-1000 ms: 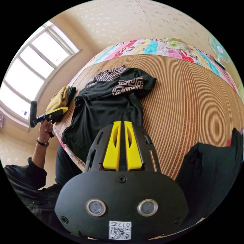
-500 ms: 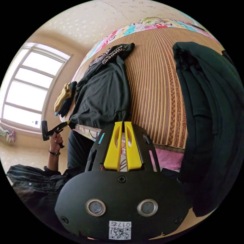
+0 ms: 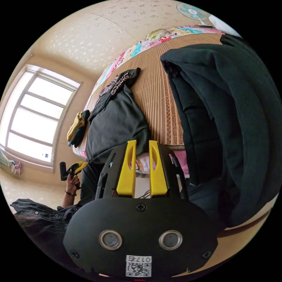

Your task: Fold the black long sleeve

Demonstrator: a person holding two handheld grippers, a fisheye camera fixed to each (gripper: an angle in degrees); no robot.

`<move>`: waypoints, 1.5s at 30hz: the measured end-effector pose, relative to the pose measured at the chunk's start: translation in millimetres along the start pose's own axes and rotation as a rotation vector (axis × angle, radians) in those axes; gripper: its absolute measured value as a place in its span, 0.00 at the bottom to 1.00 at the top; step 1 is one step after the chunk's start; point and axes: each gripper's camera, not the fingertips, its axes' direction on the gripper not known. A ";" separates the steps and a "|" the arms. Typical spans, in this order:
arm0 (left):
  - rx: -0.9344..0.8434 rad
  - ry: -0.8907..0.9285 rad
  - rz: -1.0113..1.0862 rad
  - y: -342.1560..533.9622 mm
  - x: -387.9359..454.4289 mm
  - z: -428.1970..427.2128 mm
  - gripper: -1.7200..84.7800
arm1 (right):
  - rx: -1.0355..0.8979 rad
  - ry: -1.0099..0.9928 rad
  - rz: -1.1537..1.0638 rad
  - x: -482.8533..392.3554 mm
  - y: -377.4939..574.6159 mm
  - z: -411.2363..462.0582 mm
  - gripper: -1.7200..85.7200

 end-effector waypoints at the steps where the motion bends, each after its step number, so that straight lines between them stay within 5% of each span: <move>1: -0.014 -0.001 0.003 -3.3 -0.6 4.3 0.21 | 0.019 0.015 -0.003 -1.4 0.9 0.4 0.13; 5: -0.018 0.036 0.006 -17.8 -3.9 3.1 0.14 | -0.040 0.111 -0.023 -2.7 -1.8 10.0 0.10; 8: -0.119 0.028 0.050 -27.1 -1.3 -2.0 0.08 | -0.184 0.006 -0.078 -5.1 -2.6 8.4 0.05; 13: 0.016 0.389 0.217 -10.6 13.2 -130.4 0.06 | 0.060 -0.548 -0.096 1.6 23.0 -88.6 0.04; 16: 0.154 0.497 0.313 4.0 30.8 -212.5 0.06 | 0.186 -0.672 -0.196 -17.6 37.9 -147.0 0.04; 21: 0.318 0.536 0.225 -19.9 30.7 -250.8 0.07 | 0.293 -0.508 -0.266 -49.1 22.8 -178.0 0.04; 28: 0.397 0.451 -0.185 -172.2 -38.7 -164.9 0.09 | 0.186 -0.172 -0.128 -63.7 -128.5 -39.5 0.07; 32: 0.467 0.432 -0.238 -171.0 -49.8 -166.4 0.17 | 0.098 -0.034 -0.089 -92.6 -139.4 11.7 0.10; 38: 0.292 0.005 -0.244 -82.5 -22.2 -151.1 0.23 | 0.002 0.082 -0.398 -176.9 -49.3 68.0 0.09; 43: 0.162 0.222 -0.412 -47.4 -45.5 -99.3 0.20 | -0.158 0.285 -0.458 -183.1 -8.0 138.0 0.09; 45: 0.187 0.332 -0.420 -49.8 -51.9 -97.9 0.16 | -0.115 0.209 -0.389 -171.3 -9.1 118.9 0.09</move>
